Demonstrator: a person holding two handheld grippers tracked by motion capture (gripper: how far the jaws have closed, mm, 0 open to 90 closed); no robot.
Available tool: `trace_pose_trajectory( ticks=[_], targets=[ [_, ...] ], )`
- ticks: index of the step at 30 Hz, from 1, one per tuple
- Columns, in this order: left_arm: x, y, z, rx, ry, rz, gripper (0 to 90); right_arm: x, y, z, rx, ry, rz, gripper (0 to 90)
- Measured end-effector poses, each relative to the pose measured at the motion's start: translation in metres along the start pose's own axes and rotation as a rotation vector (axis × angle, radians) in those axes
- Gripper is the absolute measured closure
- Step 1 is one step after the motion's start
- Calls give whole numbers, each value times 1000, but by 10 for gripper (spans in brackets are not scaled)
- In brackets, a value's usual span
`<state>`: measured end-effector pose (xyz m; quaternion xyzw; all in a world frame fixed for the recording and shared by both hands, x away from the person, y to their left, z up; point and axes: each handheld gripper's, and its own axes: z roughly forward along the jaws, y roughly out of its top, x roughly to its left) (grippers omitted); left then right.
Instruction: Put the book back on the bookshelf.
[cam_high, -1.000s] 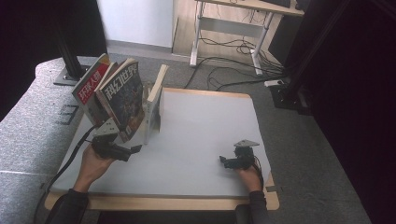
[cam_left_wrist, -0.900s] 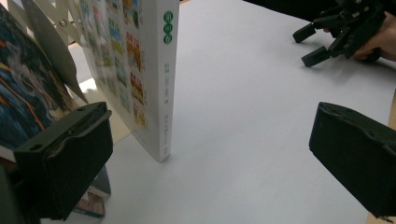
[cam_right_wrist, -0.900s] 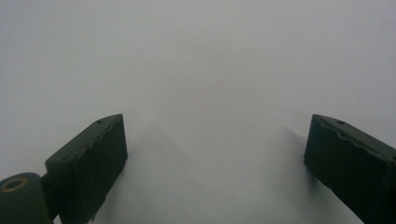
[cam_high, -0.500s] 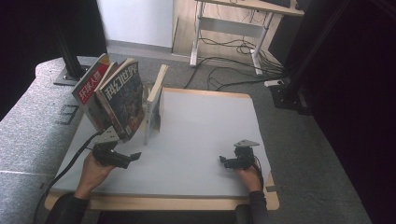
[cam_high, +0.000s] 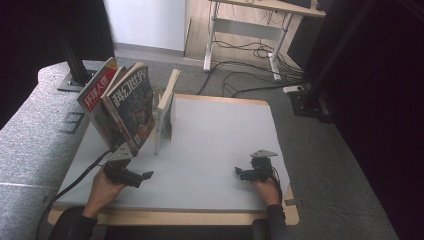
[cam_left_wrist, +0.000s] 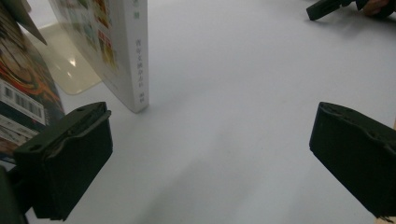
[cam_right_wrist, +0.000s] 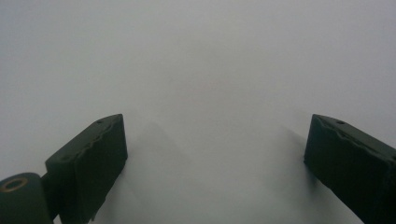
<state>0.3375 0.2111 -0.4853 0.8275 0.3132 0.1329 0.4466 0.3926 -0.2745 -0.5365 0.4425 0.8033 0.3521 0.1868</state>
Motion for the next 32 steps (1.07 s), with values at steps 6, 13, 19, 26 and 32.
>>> trace_pose_trajectory(
  ticks=[6, 13, 19, 26, 32],
  targets=[
    [0, -9, 8, 22, -6, -13, 0, 0, 0, 0, 0, 0, 0, 55],
    [-3, -16, 23, 89, 1, 8, 0, 0, 0, 0, 0, 0, 0, 55],
    [-5, -24, 37, 176, 16, 26, 0, 0, 0, 0, 0, 0, 0, 55],
    [-2, -23, 42, 228, 7, -6, 0, 0, 0, 0, -1, 1, 3, 55],
    [-7, -23, 45, 250, 35, 31, 0, 0, 0, 0, 1, 2, 2, 55]
  ],
)
